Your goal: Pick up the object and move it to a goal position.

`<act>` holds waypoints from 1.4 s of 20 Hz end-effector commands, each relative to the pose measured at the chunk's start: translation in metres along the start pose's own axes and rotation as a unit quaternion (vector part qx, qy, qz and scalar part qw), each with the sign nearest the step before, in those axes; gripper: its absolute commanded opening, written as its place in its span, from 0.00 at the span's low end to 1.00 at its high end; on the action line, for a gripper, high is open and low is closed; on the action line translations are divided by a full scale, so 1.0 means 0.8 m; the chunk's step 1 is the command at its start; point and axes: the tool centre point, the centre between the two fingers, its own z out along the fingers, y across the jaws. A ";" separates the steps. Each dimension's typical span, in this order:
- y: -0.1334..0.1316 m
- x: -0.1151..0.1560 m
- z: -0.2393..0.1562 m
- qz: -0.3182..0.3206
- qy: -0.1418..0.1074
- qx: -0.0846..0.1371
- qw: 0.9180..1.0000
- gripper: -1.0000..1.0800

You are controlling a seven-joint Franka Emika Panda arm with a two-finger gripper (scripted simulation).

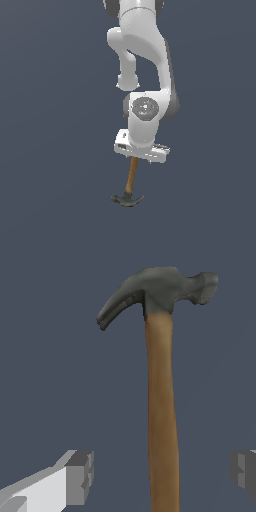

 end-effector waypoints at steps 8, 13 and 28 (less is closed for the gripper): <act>-0.003 0.015 0.037 0.053 -0.003 -0.004 0.999 0.96; -0.003 0.015 0.039 0.054 -0.004 -0.005 0.999 0.96; -0.003 0.015 0.102 0.056 -0.004 -0.005 0.998 0.96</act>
